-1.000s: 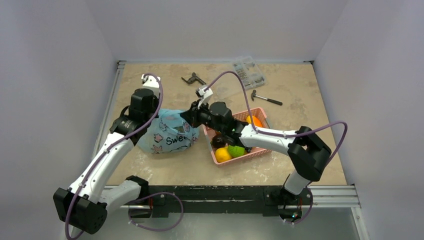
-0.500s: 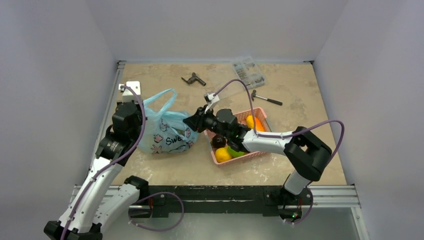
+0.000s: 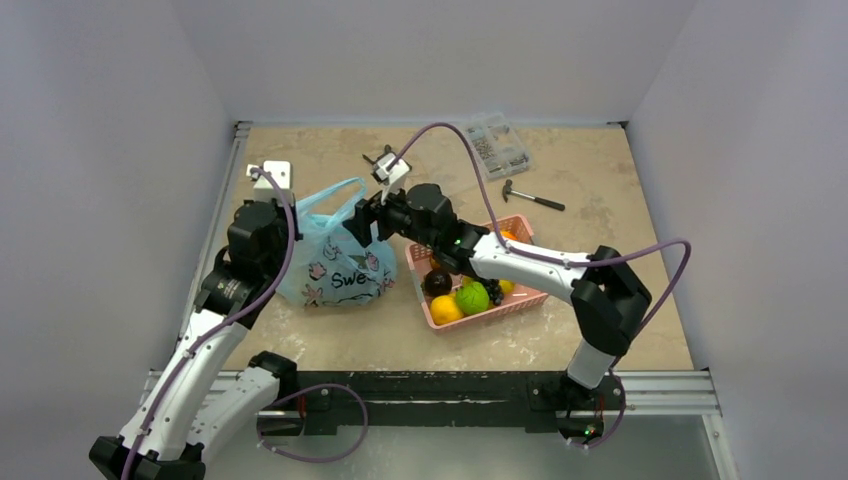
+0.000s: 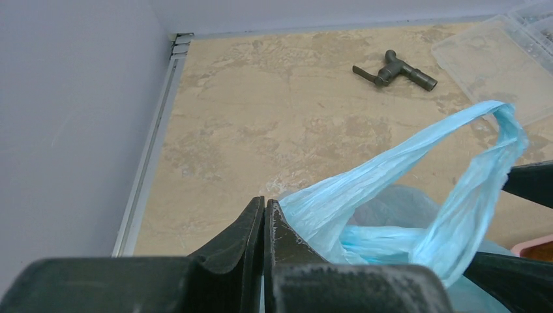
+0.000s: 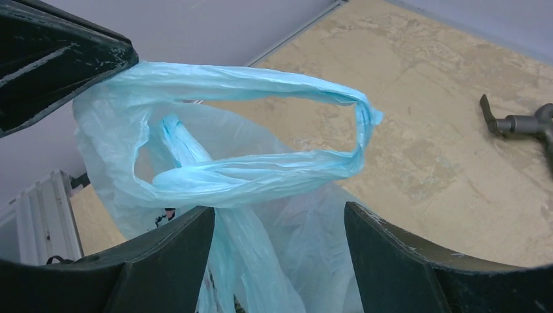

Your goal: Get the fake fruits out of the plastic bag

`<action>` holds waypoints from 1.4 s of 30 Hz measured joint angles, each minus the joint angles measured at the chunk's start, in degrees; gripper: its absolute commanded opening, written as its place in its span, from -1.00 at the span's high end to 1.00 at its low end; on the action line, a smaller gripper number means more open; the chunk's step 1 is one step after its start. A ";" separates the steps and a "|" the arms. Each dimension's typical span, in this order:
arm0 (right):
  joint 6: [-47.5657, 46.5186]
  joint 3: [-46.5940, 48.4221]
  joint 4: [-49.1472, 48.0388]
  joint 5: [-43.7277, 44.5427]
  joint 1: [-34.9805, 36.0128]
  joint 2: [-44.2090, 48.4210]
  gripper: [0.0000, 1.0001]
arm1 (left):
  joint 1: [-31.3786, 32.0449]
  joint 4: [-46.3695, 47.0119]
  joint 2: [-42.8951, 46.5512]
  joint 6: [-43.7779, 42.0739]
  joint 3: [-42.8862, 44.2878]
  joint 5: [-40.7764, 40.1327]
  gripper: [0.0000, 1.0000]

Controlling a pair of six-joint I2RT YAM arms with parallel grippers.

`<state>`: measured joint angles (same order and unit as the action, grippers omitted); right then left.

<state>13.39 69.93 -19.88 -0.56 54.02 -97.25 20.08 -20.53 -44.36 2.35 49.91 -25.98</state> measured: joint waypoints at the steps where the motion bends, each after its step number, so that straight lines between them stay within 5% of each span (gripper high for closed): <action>1: -0.13 0.81 0.24 -0.24 0.02 -0.68 -0.45 | 0.00 0.00 0.00 0.00 0.00 0.42 1.00; 6: 2.71 1.44 -0.39 -1.88 0.39 -4.68 -0.19 | 0.00 0.20 0.24 0.04 -0.11 1.81 1.00; 11: 8.46 -1.09 -3.91 -3.82 0.63 -5.66 0.94 | 0.00 1.20 2.14 0.07 -1.51 2.75 1.00; 12: 9.57 -1.38 -5.16 -4.28 0.68 -5.66 1.00 | 0.00 1.31 2.40 0.13 -1.68 2.86 0.99; 17: 13.44 -6.73 -11.17 -4.76 0.72 -3.45 1.00 | 3.28 1.16 2.80 1.60 -1.84 1.66 -0.09; 21: 15.45 -10.32 -13.79 -4.96 0.72 -1.03 1.00 | 6.64 -4.04 3.63 6.62 -0.70 3.65 -0.57; 32: 22.34 -11.58 -22.18 -9.40 0.72 -0.94 1.00 | 7.41 -24.11 -0.04 15.26 17.29 28.59 -0.76; 42: 25.29 -15.06 -25.46 -12.17 0.72 -0.79 1.00 | 16.39 -31.65 -8.46 14.36 17.66 23.04 -0.69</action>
<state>38.68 54.87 -45.34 -12.73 54.74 -98.04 36.47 -52.18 -52.82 16.71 67.57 -2.94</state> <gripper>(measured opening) 0.008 0.882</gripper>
